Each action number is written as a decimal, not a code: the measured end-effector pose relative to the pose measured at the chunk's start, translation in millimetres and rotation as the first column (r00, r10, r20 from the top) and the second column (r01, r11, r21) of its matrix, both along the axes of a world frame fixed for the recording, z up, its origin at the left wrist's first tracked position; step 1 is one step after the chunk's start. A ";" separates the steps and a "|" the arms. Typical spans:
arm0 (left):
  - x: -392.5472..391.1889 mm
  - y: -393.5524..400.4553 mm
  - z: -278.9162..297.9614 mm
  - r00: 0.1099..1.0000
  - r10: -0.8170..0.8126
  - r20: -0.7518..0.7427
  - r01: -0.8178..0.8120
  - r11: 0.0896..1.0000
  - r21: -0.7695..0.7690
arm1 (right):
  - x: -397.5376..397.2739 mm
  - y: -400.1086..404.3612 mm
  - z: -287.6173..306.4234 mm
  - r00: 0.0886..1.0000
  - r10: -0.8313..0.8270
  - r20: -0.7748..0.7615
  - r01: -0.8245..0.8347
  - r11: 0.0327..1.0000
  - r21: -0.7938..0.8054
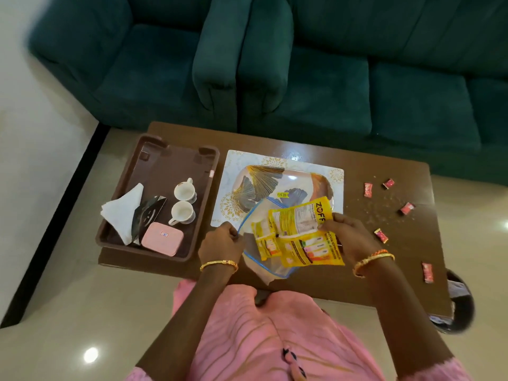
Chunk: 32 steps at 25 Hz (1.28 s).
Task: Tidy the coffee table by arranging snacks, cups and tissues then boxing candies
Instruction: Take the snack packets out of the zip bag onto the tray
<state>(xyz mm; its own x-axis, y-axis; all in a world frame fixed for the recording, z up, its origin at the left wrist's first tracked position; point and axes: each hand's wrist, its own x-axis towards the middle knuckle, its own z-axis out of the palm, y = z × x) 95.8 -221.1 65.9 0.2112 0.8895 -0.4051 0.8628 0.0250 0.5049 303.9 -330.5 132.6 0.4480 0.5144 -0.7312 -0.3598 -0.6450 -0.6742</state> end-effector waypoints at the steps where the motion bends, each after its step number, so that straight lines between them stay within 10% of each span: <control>1: 5.0 -0.5 0.1 1.000 -0.006 -0.015 0.006 1.000 0.006 | 8.8 -4.5 3.3 1.000 -0.029 0.002 0.029 0.999 0.032; 6: 36.4 -8.4 0.5 0.998 -0.033 -0.056 0.035 0.998 0.048 | 60.4 -19.9 14.7 0.902 0.055 0.429 -0.160 0.963 0.215; 10: 52.7 -12.5 1.6 0.996 -0.014 -0.087 0.019 0.998 0.061 | 97.2 -23.3 1.5 0.574 0.166 0.802 -0.243 0.970 -0.027; 15: 56.3 -11.1 0.7 0.993 0.059 -0.101 -0.049 0.994 0.098 | 133.1 -22.1 -40.4 0.884 -0.167 0.437 0.091 0.978 0.190; 26: 87.8 -19.3 -6.6 0.982 0.156 -0.102 -0.134 0.971 0.198 | 185.6 36.4 -170.1 0.844 0.011 0.536 -0.071 0.993 0.091; 32: 83.9 -18.6 -11.5 0.974 0.169 -0.151 -0.134 0.966 0.220 | 208.7 63.7 -209.8 0.957 -0.121 0.265 0.090 0.988 0.126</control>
